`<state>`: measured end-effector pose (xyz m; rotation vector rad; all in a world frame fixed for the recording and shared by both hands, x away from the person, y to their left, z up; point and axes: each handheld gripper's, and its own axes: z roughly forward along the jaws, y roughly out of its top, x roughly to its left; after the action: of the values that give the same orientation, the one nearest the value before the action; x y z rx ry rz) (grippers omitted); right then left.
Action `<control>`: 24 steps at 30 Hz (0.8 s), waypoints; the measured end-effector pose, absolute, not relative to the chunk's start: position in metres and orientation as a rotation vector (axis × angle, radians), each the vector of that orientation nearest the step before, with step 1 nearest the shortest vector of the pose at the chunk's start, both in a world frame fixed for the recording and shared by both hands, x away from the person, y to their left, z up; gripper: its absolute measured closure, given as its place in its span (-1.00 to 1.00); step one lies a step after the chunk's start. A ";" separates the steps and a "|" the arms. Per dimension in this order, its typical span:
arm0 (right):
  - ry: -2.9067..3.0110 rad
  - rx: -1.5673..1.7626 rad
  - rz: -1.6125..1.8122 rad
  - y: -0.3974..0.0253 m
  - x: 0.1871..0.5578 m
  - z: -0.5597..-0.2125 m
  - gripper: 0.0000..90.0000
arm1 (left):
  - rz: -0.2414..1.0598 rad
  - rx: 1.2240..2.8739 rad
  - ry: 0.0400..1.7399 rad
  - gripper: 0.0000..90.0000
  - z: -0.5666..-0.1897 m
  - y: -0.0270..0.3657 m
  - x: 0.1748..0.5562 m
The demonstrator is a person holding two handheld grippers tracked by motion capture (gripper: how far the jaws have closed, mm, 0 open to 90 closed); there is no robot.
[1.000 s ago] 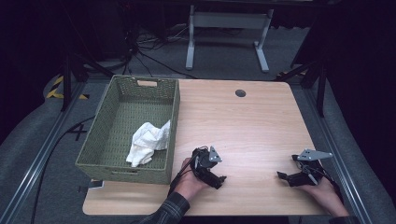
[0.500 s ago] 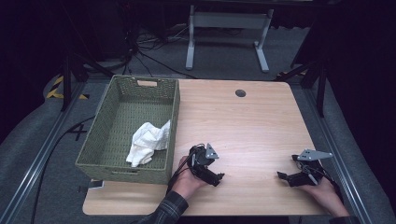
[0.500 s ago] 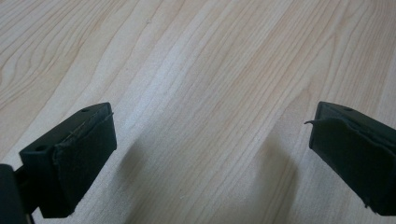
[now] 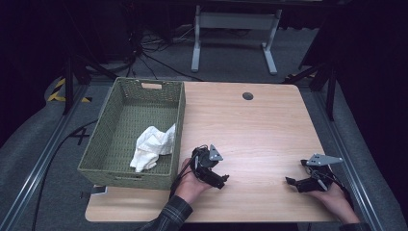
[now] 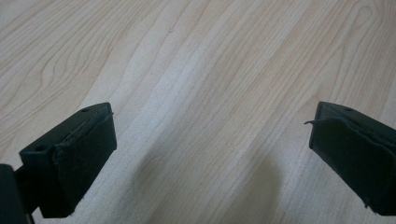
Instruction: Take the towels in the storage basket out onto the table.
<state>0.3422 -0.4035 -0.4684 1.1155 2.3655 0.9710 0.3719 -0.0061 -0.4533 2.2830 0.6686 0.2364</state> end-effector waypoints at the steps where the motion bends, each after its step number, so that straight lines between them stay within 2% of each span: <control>1: 2.366 1.115 0.971 -0.403 0.342 -0.468 -1.00 | 0.236 2.283 0.669 -0.97 -0.453 -0.006 0.372; 24: 2.366 1.115 0.970 -0.403 0.342 -0.468 -1.00 | 0.265 2.272 0.670 -0.97 -0.439 -0.001 0.372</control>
<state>0.3422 -0.4034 -0.4684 1.1151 2.3659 0.9700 0.3719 -0.0010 -0.4390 2.2717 0.6703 0.2652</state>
